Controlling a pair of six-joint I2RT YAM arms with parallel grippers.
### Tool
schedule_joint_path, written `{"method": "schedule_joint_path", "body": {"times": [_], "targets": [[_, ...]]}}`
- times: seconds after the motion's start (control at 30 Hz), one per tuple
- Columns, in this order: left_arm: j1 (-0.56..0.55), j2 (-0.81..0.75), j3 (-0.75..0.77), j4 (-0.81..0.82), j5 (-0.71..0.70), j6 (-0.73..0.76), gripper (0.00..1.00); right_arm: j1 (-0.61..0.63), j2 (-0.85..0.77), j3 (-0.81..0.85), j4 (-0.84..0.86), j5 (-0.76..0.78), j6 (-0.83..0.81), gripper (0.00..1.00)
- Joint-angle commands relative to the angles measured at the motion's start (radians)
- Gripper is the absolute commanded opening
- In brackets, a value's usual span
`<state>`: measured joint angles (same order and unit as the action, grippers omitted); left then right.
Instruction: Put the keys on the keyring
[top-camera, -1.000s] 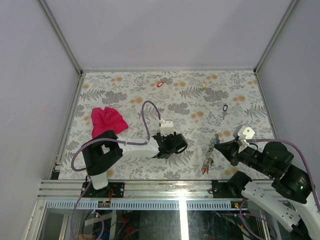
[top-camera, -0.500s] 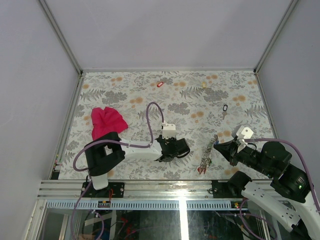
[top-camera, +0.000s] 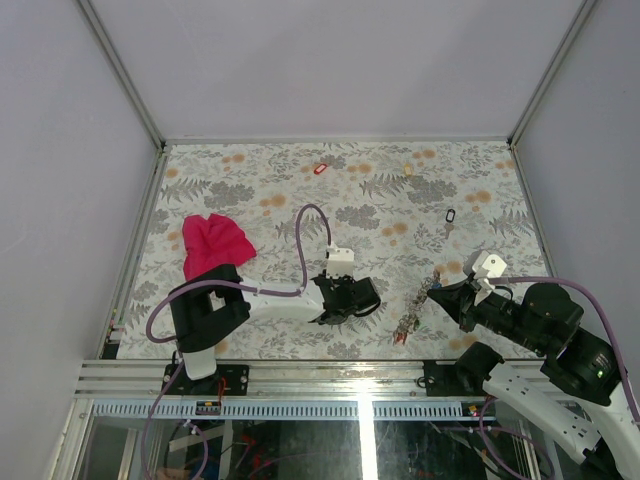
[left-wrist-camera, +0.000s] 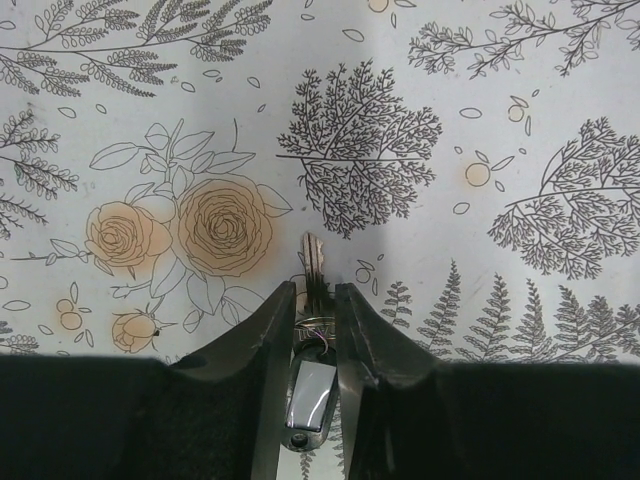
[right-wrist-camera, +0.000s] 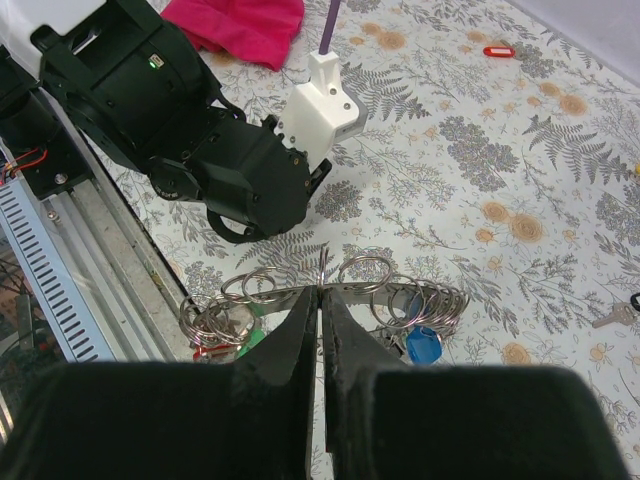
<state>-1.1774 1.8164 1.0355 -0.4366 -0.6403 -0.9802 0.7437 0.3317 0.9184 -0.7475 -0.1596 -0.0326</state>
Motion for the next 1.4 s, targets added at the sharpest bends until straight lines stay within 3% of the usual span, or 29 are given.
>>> {"method": "schedule_joint_path", "body": {"times": [0.0,0.2,0.6,0.97,1.37], "targets": [[-0.004,-0.010,-0.030,-0.036,-0.019,0.049,0.27,0.005,-0.007,0.020,0.096,-0.015,0.010,0.00],[-0.009,-0.069,-0.038,-0.070,-0.046,0.026,0.43,0.005,-0.005,0.010,0.101,-0.019,0.009,0.00],[-0.036,-0.100,-0.042,-0.079,-0.033,-0.053,0.47,0.004,-0.007,0.004,0.098,-0.024,0.005,0.00],[-0.032,-0.094,-0.060,-0.073,-0.029,-0.099,0.36,0.005,-0.005,0.011,0.096,-0.027,0.006,0.00],[-0.019,-0.067,-0.090,-0.015,0.006,-0.093,0.34,0.005,0.002,0.012,0.100,-0.032,0.008,0.00]]}}
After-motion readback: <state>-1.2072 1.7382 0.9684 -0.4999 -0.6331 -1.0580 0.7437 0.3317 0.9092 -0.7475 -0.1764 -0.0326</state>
